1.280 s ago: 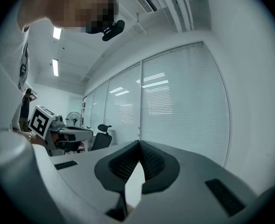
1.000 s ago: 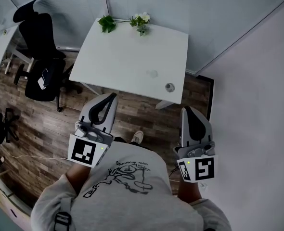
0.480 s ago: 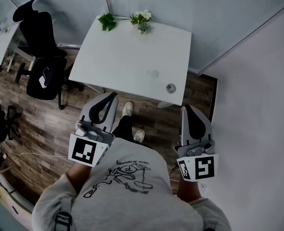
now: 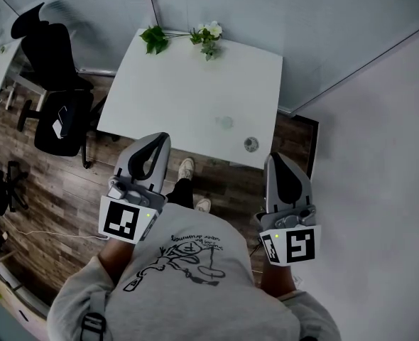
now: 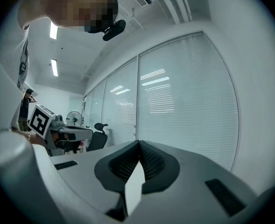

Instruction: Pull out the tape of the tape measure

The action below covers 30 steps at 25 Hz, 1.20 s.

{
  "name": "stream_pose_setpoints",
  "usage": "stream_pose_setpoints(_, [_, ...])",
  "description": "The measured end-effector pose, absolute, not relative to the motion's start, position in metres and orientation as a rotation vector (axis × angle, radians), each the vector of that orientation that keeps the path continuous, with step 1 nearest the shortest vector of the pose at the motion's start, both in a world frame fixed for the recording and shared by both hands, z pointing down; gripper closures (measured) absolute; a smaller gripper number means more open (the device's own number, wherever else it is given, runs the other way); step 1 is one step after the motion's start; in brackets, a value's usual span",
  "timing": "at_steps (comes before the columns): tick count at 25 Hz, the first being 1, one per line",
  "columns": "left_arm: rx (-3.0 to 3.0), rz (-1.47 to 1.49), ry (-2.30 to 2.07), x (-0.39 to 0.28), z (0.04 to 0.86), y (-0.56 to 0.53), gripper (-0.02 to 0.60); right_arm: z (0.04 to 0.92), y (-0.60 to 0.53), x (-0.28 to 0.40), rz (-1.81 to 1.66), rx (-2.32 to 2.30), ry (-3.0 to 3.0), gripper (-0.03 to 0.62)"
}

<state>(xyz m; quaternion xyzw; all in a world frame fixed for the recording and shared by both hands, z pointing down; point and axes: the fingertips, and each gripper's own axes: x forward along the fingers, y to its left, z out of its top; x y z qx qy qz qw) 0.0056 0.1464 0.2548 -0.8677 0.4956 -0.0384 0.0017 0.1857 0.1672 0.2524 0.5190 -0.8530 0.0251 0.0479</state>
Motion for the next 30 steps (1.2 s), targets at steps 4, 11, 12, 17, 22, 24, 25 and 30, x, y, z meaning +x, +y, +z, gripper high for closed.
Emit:
stream_pose_setpoints(4, [-2.726,-0.111,1.563,-0.006,0.253,0.112,0.561,0.250,0.132,0.174,0.076,1.583,-2.600,0.585])
stream_pose_setpoints(11, [-2.752,-0.137,1.535,-0.030,0.256,0.052,0.561,0.248,0.070,0.151,0.077,1.608,-2.581,0.585])
stream_pose_setpoints(12, [-2.755,-0.136,1.530,-0.034,0.256,0.043,0.561,0.248,0.062,0.147,0.076,1.612,-2.577,0.585])
stream_pose_setpoints(17, [-2.780,-0.087,1.500,-0.055,0.253,0.003,0.561,0.248,0.024,0.122,0.069,1.622,-2.559,0.585])
stream_pose_setpoints(22, [-2.798,-0.098,1.506,-0.082,0.263,-0.028,0.561,0.250,-0.006,0.092,0.065,1.614,-2.550,0.585])
stream_pose_setpoints(24, [-2.810,-0.104,1.495,-0.090,0.269,-0.040,0.561,0.254,-0.018,0.080,0.065,1.611,-2.546,0.585])
stream_pose_setpoints(25, [-2.819,-0.096,1.495,-0.093,0.272,-0.045,0.561,0.257,-0.023,0.075,0.067,1.610,-2.543,0.585])
stream_pose_setpoints(30, [-2.852,-0.083,1.471,-0.104,0.278,-0.062,0.561,0.261,-0.040,0.062,0.070,1.609,-2.525,0.585])
